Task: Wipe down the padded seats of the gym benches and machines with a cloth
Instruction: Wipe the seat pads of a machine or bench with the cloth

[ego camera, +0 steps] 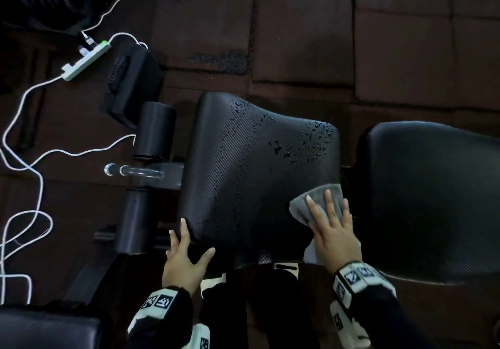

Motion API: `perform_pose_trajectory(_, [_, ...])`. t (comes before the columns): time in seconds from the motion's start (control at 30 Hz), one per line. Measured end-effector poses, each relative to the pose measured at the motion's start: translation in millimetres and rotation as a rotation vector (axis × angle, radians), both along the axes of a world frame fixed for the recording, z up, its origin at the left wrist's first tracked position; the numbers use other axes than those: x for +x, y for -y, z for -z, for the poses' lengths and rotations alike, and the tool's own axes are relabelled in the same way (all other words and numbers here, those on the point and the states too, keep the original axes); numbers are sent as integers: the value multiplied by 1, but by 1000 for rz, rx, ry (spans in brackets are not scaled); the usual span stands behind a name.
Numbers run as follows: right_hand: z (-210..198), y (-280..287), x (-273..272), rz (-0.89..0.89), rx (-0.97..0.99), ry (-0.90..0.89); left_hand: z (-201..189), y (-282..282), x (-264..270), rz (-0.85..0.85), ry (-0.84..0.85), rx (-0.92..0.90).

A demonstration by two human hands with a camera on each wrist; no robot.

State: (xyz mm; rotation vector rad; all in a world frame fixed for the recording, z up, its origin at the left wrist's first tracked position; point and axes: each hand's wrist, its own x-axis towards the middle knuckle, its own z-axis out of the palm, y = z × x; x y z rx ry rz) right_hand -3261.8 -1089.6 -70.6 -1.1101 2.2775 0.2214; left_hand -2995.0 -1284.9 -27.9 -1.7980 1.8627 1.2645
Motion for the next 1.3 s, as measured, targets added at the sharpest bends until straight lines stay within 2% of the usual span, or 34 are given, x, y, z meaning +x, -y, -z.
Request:
perform_pose_trajectory(0.13, [-34, 2, 40, 78, -190, -14, 0, -1, -4, 30, 68, 1])
perform_pose_trajectory(0.37, [-35, 62, 45, -113, -241, -31, 0, -1, -8, 57, 114, 17])
perform_pose_trajectory(0.6, [-33, 153, -20, -147, -238, -47, 2, -2, -7, 50, 114, 45])
perform_pose_trajectory(0.7, [-31, 171, -59, -57, -186, -29, 4, -2, -5, 36, 95, 46])
perform_pose_trajectory(0.8, [-25, 169, -94, 38, -181, -19, 3, -3, -5, 32, 85, 51])
perform_pose_trajectory(0.9, [-11, 139, -108, 110, -162, -34, 3, -2, -4, 37, 92, 54])
perform_pose_trajectory(1.03, [-2, 82, -80, 74, 3, 20, 2, -2, -5, 34, 85, 56])
perform_pose_trajectory(1.1, [-9, 64, -45, 105, -62, 1, 1, -2, -6, 34, 87, 61])
perform_pose_trajectory(1.2, [-36, 71, 7, 44, -184, -21, -1, -2, -7, 31, 94, 62])
perform_pose_trajectory(1.3, [-40, 102, 19, -30, -195, 43, -1, -2, -7, 26, 90, 69])
